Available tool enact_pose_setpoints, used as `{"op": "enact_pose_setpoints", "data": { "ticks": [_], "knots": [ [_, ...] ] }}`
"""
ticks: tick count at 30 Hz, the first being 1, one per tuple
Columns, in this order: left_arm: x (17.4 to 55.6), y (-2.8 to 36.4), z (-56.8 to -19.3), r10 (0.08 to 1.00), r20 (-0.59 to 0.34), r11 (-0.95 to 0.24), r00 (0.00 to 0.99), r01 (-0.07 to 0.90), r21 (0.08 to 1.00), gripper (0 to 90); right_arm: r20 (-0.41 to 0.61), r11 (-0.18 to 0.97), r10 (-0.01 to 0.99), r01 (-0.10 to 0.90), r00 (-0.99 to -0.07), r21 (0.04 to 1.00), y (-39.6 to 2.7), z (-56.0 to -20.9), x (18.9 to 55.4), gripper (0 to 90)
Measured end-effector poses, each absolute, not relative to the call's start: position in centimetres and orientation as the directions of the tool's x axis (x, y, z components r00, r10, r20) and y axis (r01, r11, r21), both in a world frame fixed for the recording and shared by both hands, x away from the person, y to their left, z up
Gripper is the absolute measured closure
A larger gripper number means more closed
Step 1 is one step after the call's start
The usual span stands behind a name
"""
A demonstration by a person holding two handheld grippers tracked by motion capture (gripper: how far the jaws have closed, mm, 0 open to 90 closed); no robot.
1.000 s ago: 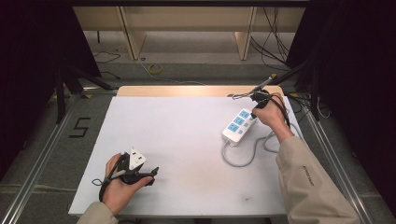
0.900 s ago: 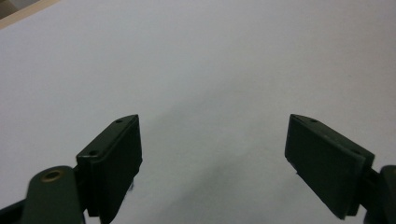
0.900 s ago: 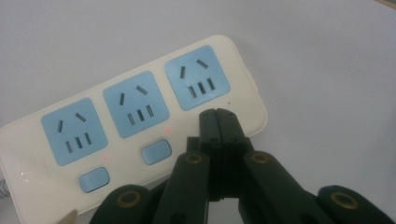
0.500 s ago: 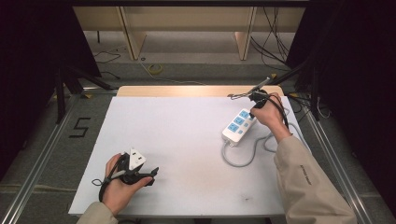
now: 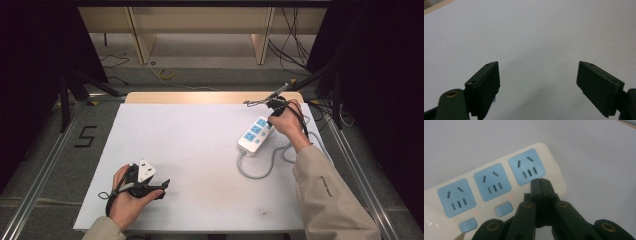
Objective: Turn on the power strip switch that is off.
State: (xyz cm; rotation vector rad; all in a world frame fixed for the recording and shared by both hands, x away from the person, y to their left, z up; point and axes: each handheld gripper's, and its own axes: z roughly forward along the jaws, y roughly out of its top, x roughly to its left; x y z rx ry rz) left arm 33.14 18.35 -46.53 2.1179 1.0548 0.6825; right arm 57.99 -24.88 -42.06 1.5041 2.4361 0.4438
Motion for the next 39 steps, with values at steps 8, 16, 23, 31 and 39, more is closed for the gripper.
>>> {"op": "enact_pose_setpoints", "data": {
  "ticks": [8, 16, 23, 31, 39],
  "knots": [
    [33.13, 18.38, -46.53, 0.829, 0.156, -0.453, 0.537, 0.482, 0.75, 18.5, -0.052, 0.424, 0.897, 0.822, -0.439, 0.38, -25.07, -42.33, 58.21, 90.0],
    [33.12, 18.41, -46.55, 0.831, 0.155, -0.451, 0.535, 0.483, 0.75, 18.7, -0.048, 0.426, 0.896, 0.822, -0.442, 0.378, -24.96, -42.53, 58.29, 90.0],
    [33.12, 18.41, -46.56, 0.83, 0.156, -0.452, 0.535, 0.483, 0.75, 18.6, -0.052, 0.432, 0.893, 0.818, -0.448, 0.381, -24.88, -42.64, 58.33, 90.0],
    [33.1, 18.41, -46.57, 0.831, 0.154, -0.45, 0.535, 0.484, 0.75, 18.7, -0.044, 0.423, 0.897, 0.822, -0.441, 0.382, -24.91, -42.66, 58.4, 90.0],
    [33.11, 18.48, -46.55, 0.83, 0.156, -0.452, 0.535, 0.482, 0.75, 18.7, -0.035, 0.42, 0.897, 0.823, -0.441, 0.381, -25.08, -42.77, 58.46, 90.0]
  ]
}}
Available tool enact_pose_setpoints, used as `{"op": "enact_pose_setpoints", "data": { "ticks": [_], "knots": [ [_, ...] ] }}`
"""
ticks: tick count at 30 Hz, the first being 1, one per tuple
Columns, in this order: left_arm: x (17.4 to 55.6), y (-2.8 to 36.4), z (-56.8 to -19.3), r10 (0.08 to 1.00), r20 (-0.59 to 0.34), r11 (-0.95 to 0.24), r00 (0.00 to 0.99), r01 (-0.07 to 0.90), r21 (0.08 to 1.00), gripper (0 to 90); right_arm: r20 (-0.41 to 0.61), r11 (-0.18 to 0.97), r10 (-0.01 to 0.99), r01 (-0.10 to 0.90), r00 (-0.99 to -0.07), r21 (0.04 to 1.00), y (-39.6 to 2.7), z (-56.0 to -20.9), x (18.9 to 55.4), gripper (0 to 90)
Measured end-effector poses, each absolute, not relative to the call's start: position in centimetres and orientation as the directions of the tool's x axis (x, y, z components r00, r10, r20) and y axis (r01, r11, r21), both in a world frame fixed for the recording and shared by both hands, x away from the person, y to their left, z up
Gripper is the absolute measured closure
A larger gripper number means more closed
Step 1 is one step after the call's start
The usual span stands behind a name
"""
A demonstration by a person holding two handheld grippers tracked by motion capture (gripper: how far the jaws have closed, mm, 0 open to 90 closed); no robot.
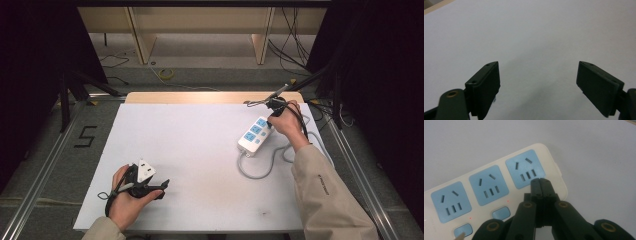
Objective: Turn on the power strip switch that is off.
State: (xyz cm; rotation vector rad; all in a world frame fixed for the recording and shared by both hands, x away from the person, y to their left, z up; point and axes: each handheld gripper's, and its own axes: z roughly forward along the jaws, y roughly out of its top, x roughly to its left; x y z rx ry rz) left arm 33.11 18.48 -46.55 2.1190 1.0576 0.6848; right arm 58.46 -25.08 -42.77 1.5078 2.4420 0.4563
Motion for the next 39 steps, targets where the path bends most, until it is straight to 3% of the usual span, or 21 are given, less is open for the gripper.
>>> {"op": "enact_pose_setpoints", "data": {
  "ticks": [39],
  "knots": [
    [33.06, 18.54, -46.45, 0.833, 0.152, -0.445, 0.533, 0.481, 0.755, 19.0, -0.06, 0.438, 0.892, 0.826, -0.448, 0.353, -24.57, -42.93, 58.65, 90.0]
  ]
}}
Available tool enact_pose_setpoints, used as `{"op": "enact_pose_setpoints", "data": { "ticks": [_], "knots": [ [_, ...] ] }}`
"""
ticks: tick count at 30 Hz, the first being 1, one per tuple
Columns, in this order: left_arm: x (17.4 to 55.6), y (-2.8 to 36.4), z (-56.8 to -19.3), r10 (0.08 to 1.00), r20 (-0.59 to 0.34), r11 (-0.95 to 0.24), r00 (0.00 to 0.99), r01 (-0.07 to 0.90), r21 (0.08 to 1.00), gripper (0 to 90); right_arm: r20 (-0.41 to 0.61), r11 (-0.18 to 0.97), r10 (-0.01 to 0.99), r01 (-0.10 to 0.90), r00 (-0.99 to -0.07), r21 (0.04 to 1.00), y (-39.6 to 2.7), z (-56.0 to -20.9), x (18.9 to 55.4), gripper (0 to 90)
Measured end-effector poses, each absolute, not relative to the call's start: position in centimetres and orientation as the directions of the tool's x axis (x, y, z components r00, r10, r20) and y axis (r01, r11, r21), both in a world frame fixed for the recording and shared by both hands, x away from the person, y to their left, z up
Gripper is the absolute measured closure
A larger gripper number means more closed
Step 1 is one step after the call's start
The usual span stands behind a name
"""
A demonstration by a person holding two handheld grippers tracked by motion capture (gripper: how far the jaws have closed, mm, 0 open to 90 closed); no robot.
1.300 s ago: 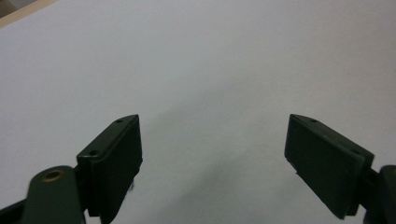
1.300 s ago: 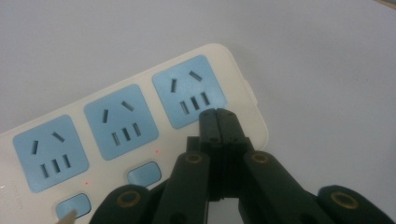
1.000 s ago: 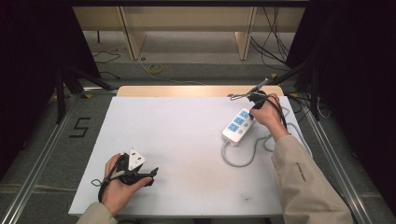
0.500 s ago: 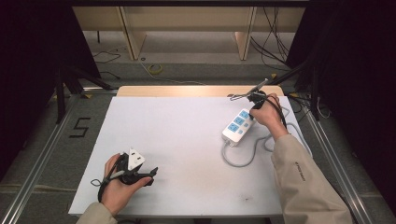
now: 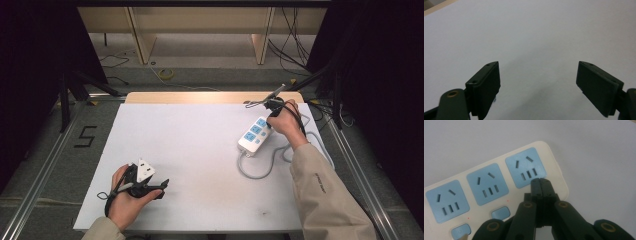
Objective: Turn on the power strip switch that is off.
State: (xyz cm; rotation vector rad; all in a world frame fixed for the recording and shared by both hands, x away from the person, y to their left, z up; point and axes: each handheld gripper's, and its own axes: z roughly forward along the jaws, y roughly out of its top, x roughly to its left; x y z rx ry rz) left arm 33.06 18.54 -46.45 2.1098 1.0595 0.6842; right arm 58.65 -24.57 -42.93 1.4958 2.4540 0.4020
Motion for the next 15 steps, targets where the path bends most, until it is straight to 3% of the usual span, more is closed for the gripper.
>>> {"op": "enact_pose_setpoints", "data": {
  "ticks": [15],
  "knots": [
    [33.07, 18.54, -46.48, 0.833, 0.152, -0.444, 0.532, 0.481, 0.756, 18.9, -0.049, 0.427, 0.897, 0.83, -0.44, 0.358, -24.64, -43.01, 58.65, 90.0]
  ]
}}
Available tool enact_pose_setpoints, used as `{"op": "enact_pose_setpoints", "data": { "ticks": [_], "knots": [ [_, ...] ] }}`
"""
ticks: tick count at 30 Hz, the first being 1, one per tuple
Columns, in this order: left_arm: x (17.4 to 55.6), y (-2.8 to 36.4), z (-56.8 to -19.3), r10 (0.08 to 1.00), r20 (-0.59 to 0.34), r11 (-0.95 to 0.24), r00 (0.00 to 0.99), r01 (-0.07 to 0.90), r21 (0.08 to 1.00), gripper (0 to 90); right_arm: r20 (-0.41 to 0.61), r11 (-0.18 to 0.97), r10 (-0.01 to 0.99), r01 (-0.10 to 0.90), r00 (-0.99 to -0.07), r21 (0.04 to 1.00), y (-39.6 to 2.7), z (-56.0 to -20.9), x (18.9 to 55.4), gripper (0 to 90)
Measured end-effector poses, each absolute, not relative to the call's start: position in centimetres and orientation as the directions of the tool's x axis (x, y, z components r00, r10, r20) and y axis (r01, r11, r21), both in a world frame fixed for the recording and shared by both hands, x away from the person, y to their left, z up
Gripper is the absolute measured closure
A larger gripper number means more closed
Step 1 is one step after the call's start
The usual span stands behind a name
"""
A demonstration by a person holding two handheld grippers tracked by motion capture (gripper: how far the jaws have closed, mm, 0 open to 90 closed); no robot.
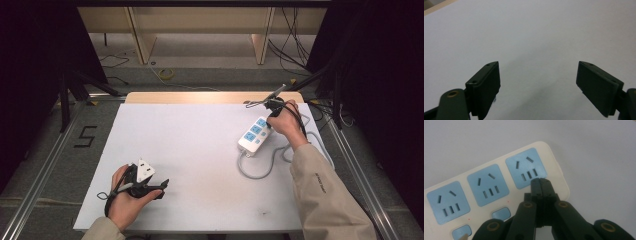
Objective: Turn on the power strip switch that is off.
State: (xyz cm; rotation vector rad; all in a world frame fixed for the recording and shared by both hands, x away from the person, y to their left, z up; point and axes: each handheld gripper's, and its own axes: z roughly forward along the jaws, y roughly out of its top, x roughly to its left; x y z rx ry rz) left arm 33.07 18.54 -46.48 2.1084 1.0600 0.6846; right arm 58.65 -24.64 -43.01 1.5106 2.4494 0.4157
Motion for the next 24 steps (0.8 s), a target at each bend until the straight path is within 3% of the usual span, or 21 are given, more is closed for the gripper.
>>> {"op": "enact_pose_setpoints", "data": {
  "ticks": [24],
  "knots": [
    [33.03, 18.54, -46.47, 0.831, 0.155, -0.45, 0.535, 0.482, 0.752, 19.0, -0.044, 0.414, 0.9, 0.82, -0.433, 0.396, -24.91, -43.0, 58.24, 90.0]
  ]
}}
